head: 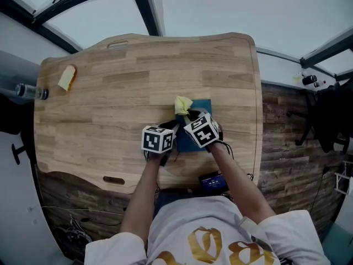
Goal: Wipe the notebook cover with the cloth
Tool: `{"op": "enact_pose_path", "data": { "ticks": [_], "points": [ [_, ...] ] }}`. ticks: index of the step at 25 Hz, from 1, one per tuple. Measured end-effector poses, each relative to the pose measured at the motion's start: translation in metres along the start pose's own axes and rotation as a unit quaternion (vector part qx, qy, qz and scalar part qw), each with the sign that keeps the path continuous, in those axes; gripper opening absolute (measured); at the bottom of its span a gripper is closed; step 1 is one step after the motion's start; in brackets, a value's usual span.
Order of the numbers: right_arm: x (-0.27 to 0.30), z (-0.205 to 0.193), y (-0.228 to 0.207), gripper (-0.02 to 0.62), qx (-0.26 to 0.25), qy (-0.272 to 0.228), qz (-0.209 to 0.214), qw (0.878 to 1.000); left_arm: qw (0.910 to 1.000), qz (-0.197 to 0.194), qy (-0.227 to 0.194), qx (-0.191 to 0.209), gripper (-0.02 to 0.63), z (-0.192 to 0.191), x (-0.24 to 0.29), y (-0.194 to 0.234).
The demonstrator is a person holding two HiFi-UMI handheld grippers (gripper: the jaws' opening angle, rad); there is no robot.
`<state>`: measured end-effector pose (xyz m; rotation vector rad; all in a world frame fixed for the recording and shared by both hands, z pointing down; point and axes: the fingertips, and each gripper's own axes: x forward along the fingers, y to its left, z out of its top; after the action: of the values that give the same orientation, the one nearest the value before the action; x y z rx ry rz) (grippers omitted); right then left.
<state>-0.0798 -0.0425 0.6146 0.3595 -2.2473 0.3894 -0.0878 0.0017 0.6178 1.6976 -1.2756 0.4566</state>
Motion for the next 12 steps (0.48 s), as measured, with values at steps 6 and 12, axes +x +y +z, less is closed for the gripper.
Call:
{"op": "enact_pose_path", "data": {
  "ticks": [6,12],
  "points": [
    [0.001,0.000,0.001,0.037,-0.010,-0.010,0.007,1.000,1.0000,-0.001,0.000,-0.001,0.077,-0.001,0.000,0.000],
    [-0.004,-0.009,0.010,0.037,-0.008,0.003,0.028,1.000,1.0000,0.003,-0.001,0.002,0.077,0.000,0.001,0.000]
  ]
}}
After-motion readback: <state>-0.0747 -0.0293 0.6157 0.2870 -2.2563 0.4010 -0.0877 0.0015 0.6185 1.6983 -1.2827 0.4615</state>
